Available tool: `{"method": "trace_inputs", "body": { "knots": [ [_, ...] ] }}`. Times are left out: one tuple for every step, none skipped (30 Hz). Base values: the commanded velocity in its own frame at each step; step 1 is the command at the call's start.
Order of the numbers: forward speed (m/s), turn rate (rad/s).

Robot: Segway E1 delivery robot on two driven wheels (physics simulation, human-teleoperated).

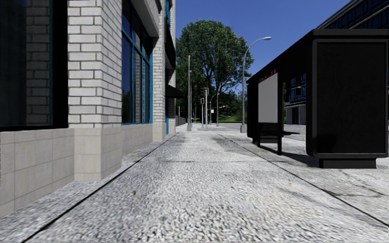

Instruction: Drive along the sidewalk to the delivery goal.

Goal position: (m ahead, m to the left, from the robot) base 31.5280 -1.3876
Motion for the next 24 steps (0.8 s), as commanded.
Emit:
{"method": "trace_inputs", "body": {
  "knots": [
    [2.00, 0.00],
    [2.00, 0.00],
    [2.00, 0.00],
    [2.00, 0.00],
    [2.00, 0.00],
    [2.00, 0.00],
    [2.00, 0.00],
    [2.00, 0.00],
    [2.00, 0.00],
    [2.00, 0.00],
    [2.00, 0.00],
    [2.00, 0.00],
    [2.00, 0.00],
    [2.00, 0.00],
    [2.00, 0.00],
    [2.00, 0.00],
    [2.00, 0.00],
    [2.00, 0.00],
    [2.00, 0.00],
    [2.00, 0.00],
    [2.00, 0.00],
    [2.00, 0.00],
    [2.00, 0.00],
    [2.00, 0.00]
  ]
}}
